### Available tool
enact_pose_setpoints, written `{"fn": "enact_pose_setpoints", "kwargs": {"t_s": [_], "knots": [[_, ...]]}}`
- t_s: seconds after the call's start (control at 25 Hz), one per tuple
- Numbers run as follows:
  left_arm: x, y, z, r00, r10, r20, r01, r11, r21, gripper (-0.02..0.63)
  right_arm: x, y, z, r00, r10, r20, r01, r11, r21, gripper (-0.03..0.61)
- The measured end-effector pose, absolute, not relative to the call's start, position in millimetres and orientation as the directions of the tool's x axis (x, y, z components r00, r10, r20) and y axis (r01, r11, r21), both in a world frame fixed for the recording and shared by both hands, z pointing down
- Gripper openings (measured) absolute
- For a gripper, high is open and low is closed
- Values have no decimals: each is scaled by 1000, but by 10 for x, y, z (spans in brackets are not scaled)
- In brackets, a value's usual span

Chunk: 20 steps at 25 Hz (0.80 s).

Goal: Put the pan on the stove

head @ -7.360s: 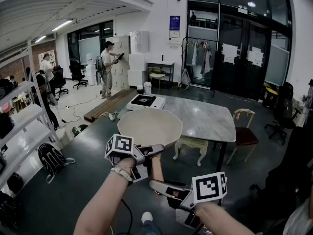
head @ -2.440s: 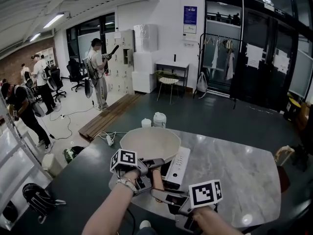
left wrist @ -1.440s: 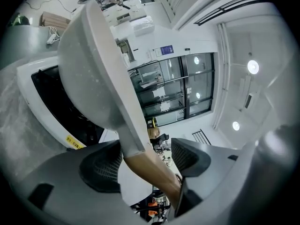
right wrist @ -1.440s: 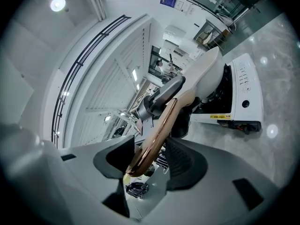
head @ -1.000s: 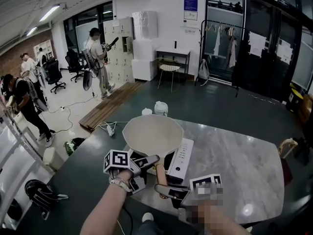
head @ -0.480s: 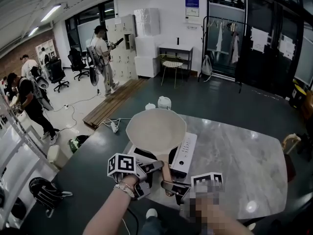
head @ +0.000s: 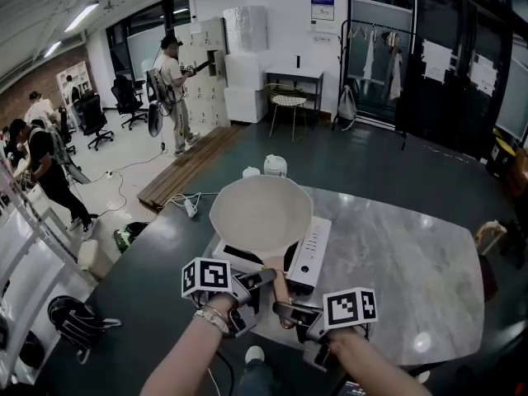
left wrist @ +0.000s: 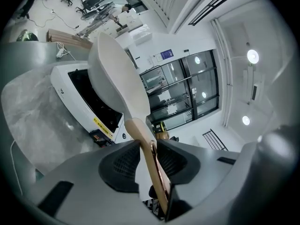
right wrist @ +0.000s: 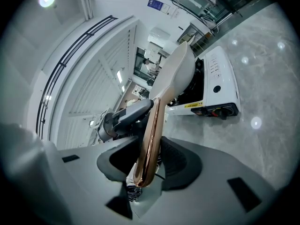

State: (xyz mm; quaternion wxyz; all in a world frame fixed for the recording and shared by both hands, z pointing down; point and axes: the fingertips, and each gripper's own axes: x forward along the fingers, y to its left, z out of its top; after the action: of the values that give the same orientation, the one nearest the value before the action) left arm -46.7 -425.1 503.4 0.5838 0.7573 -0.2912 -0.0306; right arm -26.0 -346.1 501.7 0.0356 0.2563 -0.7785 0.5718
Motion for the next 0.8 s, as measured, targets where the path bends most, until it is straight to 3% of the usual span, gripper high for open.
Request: {"fn": "enact_pose_setpoints", "kwargs": {"t_s": [0.52,0.68,0.8], "knots": [[-485,-4236,5028,828,-505,246,-360,-141,922,114,-258,-3468,5019,-868,-390,307,-419,245,-874,161],[-532,-4245,4994,808,-546,222,-357,-154,921,114,-265,-3450,5031,-879,-388,278,-384,229,-895,270],[-576,-4242,4971,788,-576,219,-370,-158,916,114,-207,-3466,5046,-865,-411,288,-404,228,-886,297]]}}
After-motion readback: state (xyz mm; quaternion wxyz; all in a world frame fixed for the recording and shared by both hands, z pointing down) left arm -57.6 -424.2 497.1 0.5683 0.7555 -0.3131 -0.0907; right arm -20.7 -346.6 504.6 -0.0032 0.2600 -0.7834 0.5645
